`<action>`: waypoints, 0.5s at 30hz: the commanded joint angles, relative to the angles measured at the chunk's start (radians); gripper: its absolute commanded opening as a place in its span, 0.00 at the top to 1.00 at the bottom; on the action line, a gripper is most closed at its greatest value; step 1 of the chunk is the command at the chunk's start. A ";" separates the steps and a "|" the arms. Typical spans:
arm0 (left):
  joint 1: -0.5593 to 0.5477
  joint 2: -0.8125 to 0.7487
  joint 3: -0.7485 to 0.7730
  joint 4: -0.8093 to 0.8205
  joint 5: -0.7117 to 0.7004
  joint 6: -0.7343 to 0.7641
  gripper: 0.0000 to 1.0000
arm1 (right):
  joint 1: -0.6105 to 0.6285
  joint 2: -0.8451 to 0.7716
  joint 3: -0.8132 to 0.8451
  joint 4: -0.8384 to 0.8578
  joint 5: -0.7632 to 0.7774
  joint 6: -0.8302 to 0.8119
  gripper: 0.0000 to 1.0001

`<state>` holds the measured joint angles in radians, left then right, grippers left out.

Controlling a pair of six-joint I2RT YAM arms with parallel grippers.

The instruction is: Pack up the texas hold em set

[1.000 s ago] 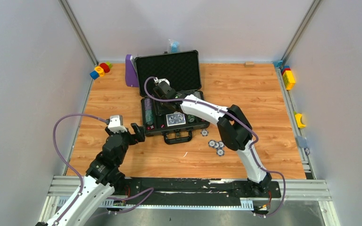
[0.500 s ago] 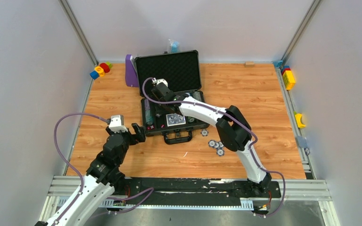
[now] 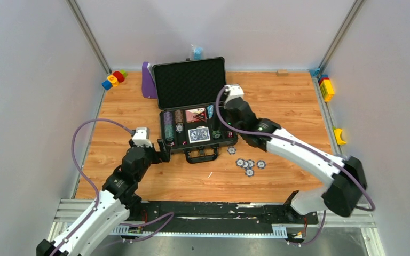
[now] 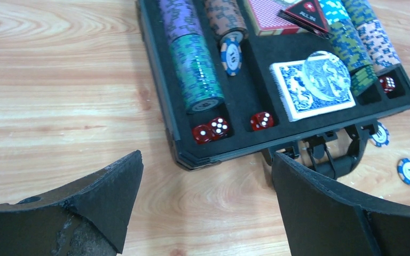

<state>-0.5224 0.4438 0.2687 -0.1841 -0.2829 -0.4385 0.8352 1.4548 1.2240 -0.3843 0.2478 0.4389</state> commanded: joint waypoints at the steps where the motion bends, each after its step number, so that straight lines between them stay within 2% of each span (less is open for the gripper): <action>1: 0.000 0.094 0.067 0.115 0.109 0.025 0.03 | -0.028 -0.168 -0.217 0.106 0.104 -0.028 0.43; 9: 0.000 0.404 0.216 0.142 0.263 0.146 0.06 | -0.034 -0.401 -0.523 0.308 0.154 -0.019 0.42; 15: -0.001 0.534 0.302 0.138 0.270 0.314 0.10 | -0.034 -0.483 -0.646 0.390 0.159 -0.021 0.42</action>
<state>-0.5224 0.9318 0.5022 -0.0853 -0.0471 -0.2626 0.7998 1.0252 0.6231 -0.1375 0.3790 0.4255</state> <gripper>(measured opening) 0.903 0.580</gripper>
